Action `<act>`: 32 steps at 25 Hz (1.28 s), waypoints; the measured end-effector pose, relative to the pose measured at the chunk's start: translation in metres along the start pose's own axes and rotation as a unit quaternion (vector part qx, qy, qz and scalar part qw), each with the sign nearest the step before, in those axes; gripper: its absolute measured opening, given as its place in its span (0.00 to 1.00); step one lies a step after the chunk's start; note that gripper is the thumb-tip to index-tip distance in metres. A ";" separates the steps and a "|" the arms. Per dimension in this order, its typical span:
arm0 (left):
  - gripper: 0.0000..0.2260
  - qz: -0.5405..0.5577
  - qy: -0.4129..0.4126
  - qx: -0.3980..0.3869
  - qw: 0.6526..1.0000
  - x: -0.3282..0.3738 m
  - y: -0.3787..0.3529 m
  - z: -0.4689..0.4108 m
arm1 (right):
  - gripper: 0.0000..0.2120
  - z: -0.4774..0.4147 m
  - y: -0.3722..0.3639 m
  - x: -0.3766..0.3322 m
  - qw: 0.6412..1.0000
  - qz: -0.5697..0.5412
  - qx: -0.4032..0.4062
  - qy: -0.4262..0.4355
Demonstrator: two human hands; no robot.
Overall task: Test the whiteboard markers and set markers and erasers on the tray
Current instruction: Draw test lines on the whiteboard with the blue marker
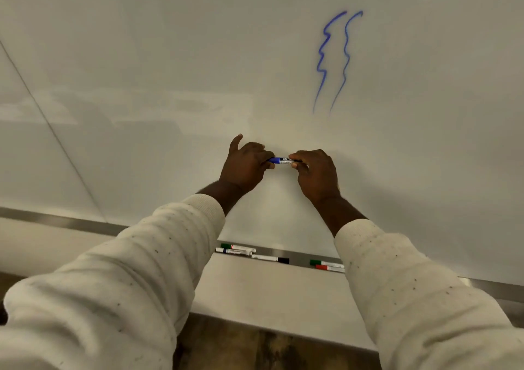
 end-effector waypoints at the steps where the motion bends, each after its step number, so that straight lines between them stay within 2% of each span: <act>1: 0.08 -0.001 0.001 -0.004 1.000 -0.002 -0.002 0.006 | 0.08 0.003 -0.008 0.000 1.000 -0.014 -0.012 -0.010; 11: 0.06 0.007 0.045 -0.087 0.995 -0.072 -0.035 0.064 | 0.10 0.018 -0.120 -0.020 0.989 -0.066 -0.112 -0.070; 18: 0.08 0.039 0.074 -0.128 0.988 -0.176 -0.062 0.123 | 0.09 0.034 -0.216 -0.068 0.985 -0.059 -0.163 -0.017; 24: 0.10 0.069 0.152 -0.149 0.974 -0.287 -0.092 0.182 | 0.12 0.055 -0.323 -0.089 0.968 -0.052 -0.228 -0.092; 32: 0.09 0.052 0.209 -0.204 0.955 -0.376 -0.137 0.245 | 0.12 0.077 -0.433 -0.125 0.950 -0.013 -0.287 -0.119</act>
Point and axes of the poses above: each hand's wrist, its own z-axis away from the middle knuckle, its own y-axis out of the back of the hand, x = y × z, the point moved 6 cm from there along -z, towards the middle knuckle, and after that the axes turned 3 degrees about -x, right-handed, at the moved point
